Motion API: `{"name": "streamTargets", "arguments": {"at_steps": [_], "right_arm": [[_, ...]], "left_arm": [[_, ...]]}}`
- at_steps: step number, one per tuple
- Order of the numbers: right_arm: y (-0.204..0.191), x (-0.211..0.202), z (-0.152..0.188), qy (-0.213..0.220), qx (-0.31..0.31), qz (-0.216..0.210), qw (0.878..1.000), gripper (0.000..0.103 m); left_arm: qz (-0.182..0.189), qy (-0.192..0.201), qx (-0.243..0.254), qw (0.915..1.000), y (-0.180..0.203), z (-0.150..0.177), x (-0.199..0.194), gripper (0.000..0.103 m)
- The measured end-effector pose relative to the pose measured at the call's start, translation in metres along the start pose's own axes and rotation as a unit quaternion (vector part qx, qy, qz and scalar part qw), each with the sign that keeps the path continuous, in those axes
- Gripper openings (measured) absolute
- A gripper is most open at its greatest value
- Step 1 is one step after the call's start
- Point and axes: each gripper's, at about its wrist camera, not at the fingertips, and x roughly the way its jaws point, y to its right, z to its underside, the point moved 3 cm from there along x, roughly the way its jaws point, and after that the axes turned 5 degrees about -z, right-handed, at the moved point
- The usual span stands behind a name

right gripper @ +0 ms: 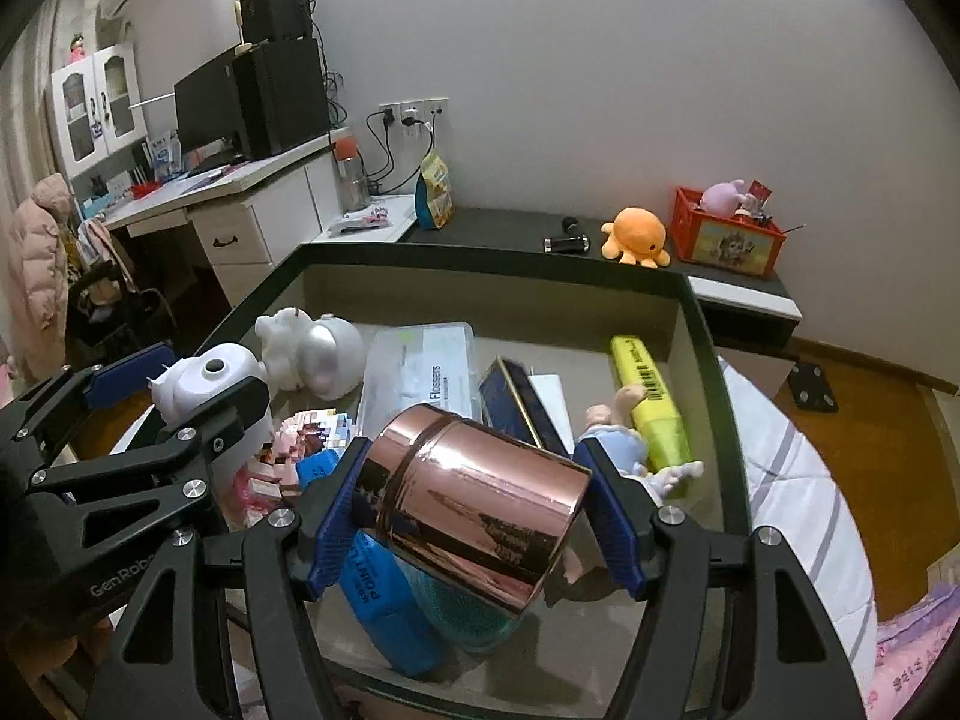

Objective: Organize rigid objects
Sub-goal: 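Carry the adapter and tin into the pink box and open both tools, then withdraw both tools from the box toward the glass bottle and hair clip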

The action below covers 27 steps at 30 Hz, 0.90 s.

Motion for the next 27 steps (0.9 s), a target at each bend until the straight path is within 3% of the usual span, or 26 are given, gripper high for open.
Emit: {"name": "streamTargets", "arguments": {"at_steps": [7, 9, 11, 15, 21, 25, 27], "right_arm": [[-0.004, -0.001, -0.006, 0.008, -0.012, -0.007, 1.0, 0.069], [-0.004, -0.001, -0.009, 0.015, -0.013, -0.007, 1.0, 0.071], [0.001, -0.004, -0.011, 0.016, -0.004, 0.004, 1.0, 0.083], [0.007, -0.022, -0.014, 0.035, 0.01, 0.004, 0.999, 0.083], [-0.003, -0.069, -0.016, 0.074, 0.001, 0.004, 0.997, 0.085], [-0.01, -0.113, -0.011, 0.109, -0.005, 0.008, 0.994, 0.103], [-0.011, -0.132, -0.006, 0.125, -0.005, 0.013, 0.992, 0.103]], "left_arm": [[-0.001, -0.003, -0.013, 0.9999, -0.009, 0.0, 0.002, 0.077], [-0.012, 0.004, -0.017, 0.9998, -0.011, 0.0, -0.005, 0.086], [-0.016, 0.016, -0.021, 0.9995, -0.015, -0.002, -0.012, 0.089], [0.004, 0.028, -0.034, 0.999, -0.022, -0.004, -0.031, 0.098], [0.013, 0.072, -0.03, 0.9969, -0.025, -0.006, -0.087, 0.103], [0.029, 0.113, -0.037, 0.9924, -0.031, 0.004, -0.138, 0.103], [0.026, 0.123, -0.04, 0.9912, -0.034, 0.01, -0.157, 0.103]]}}
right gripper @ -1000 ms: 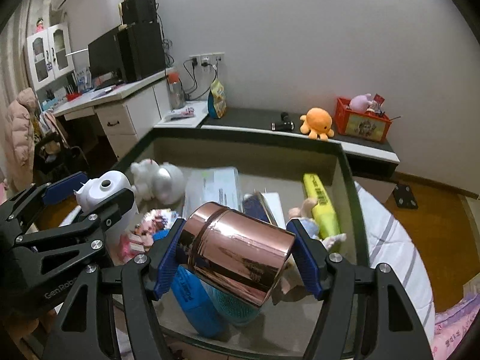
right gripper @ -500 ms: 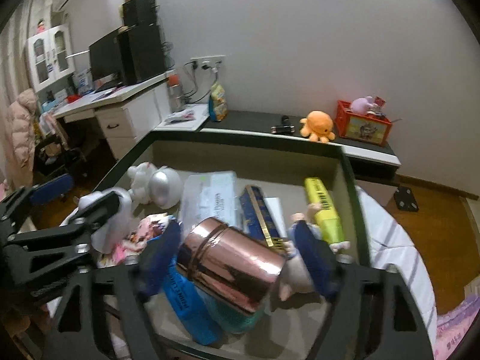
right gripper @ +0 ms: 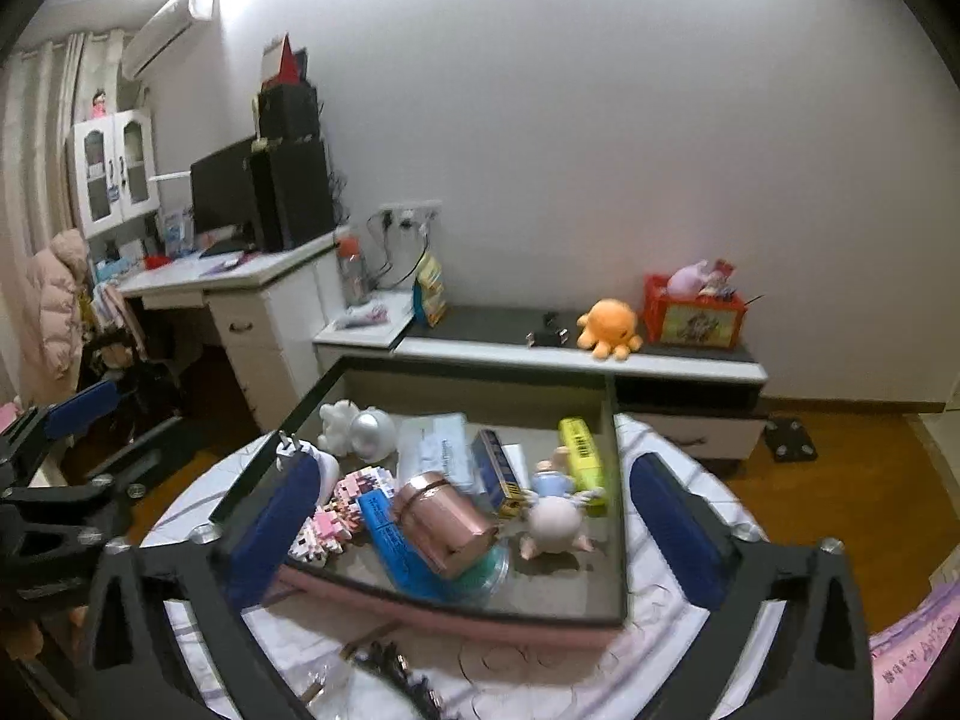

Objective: Organize rigid objects
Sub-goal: 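Withdraw both tools from the box toward the glass bottle and hair clip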

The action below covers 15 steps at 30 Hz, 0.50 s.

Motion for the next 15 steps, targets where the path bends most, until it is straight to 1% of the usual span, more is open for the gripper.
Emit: {"name": "streamTargets", "arguments": {"at_steps": [1, 4, 7, 10, 13, 15], "right_arm": [[-0.002, -0.012, 0.001, 0.009, 0.002, -0.009, 1.0, 0.103], [-0.01, -0.044, 0.009, 0.028, 0.005, -0.018, 0.999, 0.103], [-0.019, -0.071, 0.018, 0.042, -0.002, -0.017, 0.999, 0.103], [-0.025, -0.098, 0.029, 0.058, -0.003, -0.01, 0.998, 0.103], [-0.029, -0.124, 0.038, 0.074, 0.004, -0.008, 0.997, 0.103], [-0.032, -0.14, 0.043, 0.084, 0.004, -0.003, 0.996, 0.103]], "left_arm": [[-0.001, 0.012, 0.0, 0.9999, -0.001, 0.003, -0.015, 0.103], [0.002, 0.021, 0.0, 0.9998, -0.003, 0.008, -0.041, 0.103], [0.007, 0.026, 0.006, 0.9996, -0.001, 0.019, -0.074, 0.103], [0.006, 0.046, 0.004, 0.9989, 0.0, 0.027, -0.105, 0.103], [0.001, 0.052, 0.004, 0.9987, -0.001, 0.035, -0.127, 0.103], [0.01, 0.057, 0.002, 0.9983, 0.001, 0.038, -0.144, 0.103]]}}
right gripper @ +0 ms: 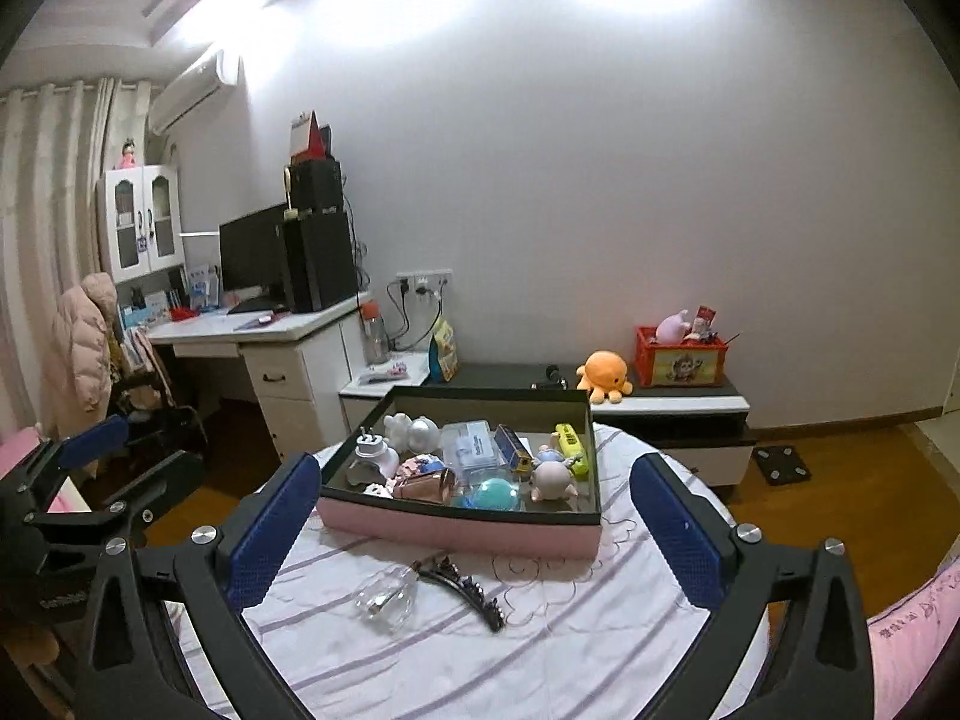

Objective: Organize rigid objects
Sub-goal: 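Withdraw both tools from the box toward the glass bottle and hair clip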

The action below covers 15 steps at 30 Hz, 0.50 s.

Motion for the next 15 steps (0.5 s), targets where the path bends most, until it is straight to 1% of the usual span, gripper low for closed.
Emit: {"name": "streamTargets", "arguments": {"at_steps": [1, 5, 8, 15], "right_arm": [[0.0, -0.006, 0.001, 0.003, 0.001, 0.002, 1.0, 0.103], [-0.01, -0.026, 0.004, 0.012, -0.005, 0.001, 1.0, 0.103], [-0.014, -0.038, 0.006, 0.016, -0.008, 0.003, 1.0, 0.103], [-0.015, -0.045, 0.01, 0.013, -0.005, 0.006, 1.0, 0.103]], "left_arm": [[0.004, 0.005, 0.0, 1.0, 0.001, 0.0, -0.008, 0.103], [0.0, 0.024, 0.007, 0.9997, 0.006, 0.002, -0.031, 0.103], [-0.005, 0.028, 0.018, 0.9994, 0.009, 0.002, -0.04, 0.103], [0.005, 0.008, 0.011, 0.9999, 0.01, 0.007, -0.038, 0.103]]}}
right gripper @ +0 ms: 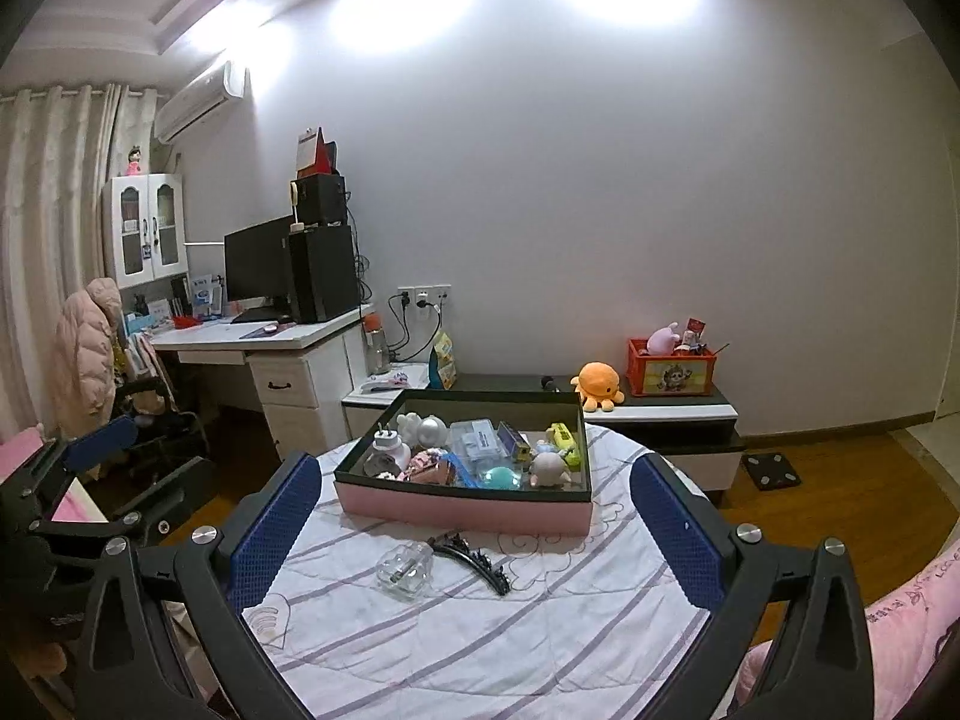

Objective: Organize rigid objects
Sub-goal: 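Withdraw both tools from the box toward the glass bottle and hair clip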

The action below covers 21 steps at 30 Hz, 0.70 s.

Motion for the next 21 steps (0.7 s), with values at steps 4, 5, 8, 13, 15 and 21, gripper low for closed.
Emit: {"name": "streamTargets", "arguments": {"at_steps": [4, 5, 8, 13, 15, 21], "right_arm": [[0.002, 0.002, 0.004, -0.006, 0.005, 0.0, 1.0, 0.103], [0.003, 0.003, 0.004, -0.007, 0.005, 0.001, 1.0, 0.103], [0.007, 0.008, 0.008, -0.013, 0.007, 0.005, 1.0, 0.103], [0.018, 0.023, 0.022, -0.033, 0.015, 0.013, 0.999, 0.103], [0.026, 0.035, 0.031, -0.047, 0.02, 0.018, 0.999, 0.103], [0.048, 0.073, 0.056, -0.089, 0.039, 0.026, 0.995, 0.103]], "left_arm": [[0.0, -0.005, 0.003, 1.0, 0.002, 0.003, 0.003, 0.103], [0.003, -0.009, 0.003, 1.0, 0.003, 0.004, 0.005, 0.103], [0.002, -0.018, 0.005, 0.9998, 0.007, 0.009, 0.012, 0.103], [0.006, -0.046, 0.008, 0.9989, 0.014, 0.022, 0.039, 0.103], [0.008, -0.067, 0.01, 0.9976, 0.017, 0.031, 0.052, 0.103], [0.011, -0.143, 0.023, 0.9893, 0.033, 0.067, 0.109, 0.103]]}}
